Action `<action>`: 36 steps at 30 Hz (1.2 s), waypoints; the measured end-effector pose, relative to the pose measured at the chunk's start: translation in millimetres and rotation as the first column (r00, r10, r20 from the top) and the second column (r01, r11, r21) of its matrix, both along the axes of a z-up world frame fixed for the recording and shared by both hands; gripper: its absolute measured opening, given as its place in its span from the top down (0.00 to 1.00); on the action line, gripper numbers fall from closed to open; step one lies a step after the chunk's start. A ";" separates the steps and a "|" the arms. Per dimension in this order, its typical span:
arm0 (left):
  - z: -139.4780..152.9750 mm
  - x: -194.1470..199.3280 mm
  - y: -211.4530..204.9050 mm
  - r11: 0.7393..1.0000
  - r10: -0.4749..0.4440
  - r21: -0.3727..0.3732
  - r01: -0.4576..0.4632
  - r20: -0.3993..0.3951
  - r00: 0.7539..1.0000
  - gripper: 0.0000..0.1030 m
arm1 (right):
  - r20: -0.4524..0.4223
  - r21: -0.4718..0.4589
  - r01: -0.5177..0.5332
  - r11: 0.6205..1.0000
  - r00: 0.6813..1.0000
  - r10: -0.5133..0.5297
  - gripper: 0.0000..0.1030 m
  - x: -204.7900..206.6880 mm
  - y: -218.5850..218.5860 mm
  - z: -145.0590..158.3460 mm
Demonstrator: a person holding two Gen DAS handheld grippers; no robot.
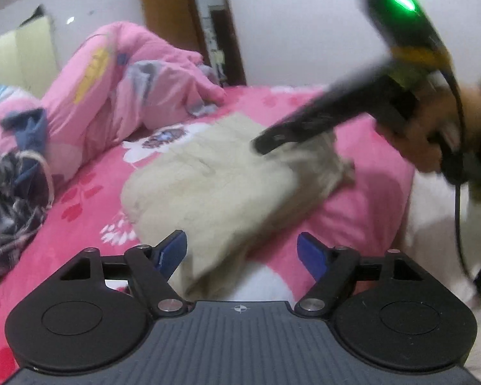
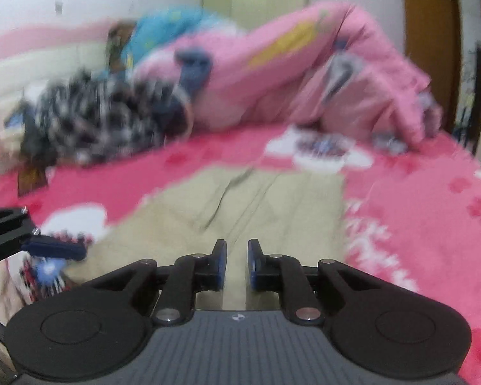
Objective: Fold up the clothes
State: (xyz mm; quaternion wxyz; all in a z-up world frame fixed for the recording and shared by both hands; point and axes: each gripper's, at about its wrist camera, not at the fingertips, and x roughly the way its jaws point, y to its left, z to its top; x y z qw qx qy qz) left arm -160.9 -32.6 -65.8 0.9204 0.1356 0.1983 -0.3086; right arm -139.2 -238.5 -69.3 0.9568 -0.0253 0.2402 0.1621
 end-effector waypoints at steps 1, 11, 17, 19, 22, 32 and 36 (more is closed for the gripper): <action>6.7 1.2 3.3 0.999 0.011 -0.044 -0.011 -0.010 1.000 0.22 | -0.004 0.008 0.011 1.000 1.000 -0.011 0.82 -1.7 -6.1 -6.2; -30.3 30.8 -51.1 0.991 0.014 0.137 -0.003 -0.077 0.997 0.15 | 0.079 0.103 0.043 0.994 0.996 -0.051 0.80 2.8 -30.1 5.4; -30.7 28.8 -51.6 0.993 0.035 0.113 -0.025 -0.082 0.996 0.14 | -0.002 0.075 0.023 0.997 1.000 -0.023 0.80 30.3 -37.2 -38.3; -30.0 29.6 -51.4 0.993 0.035 0.118 -0.025 -0.081 0.996 0.14 | -0.022 0.116 0.030 0.993 0.999 -0.028 0.81 36.0 -43.4 -23.5; -28.2 28.5 -49.9 0.994 0.033 0.108 -0.023 -0.087 0.996 0.14 | 0.020 0.155 0.028 0.987 0.999 -0.031 0.81 45.6 -51.2 1.3; -2.2 43.4 -24.5 0.995 0.054 -0.069 -0.068 -0.183 0.982 0.20 | -0.138 0.263 0.111 0.958 0.987 -0.077 0.69 108.5 -83.1 -47.9; 27.0 64.9 4.5 0.956 0.054 -0.268 -0.119 -0.239 0.970 0.20 | -0.124 0.263 0.110 0.959 0.989 -0.080 0.68 103.9 -82.6 -53.9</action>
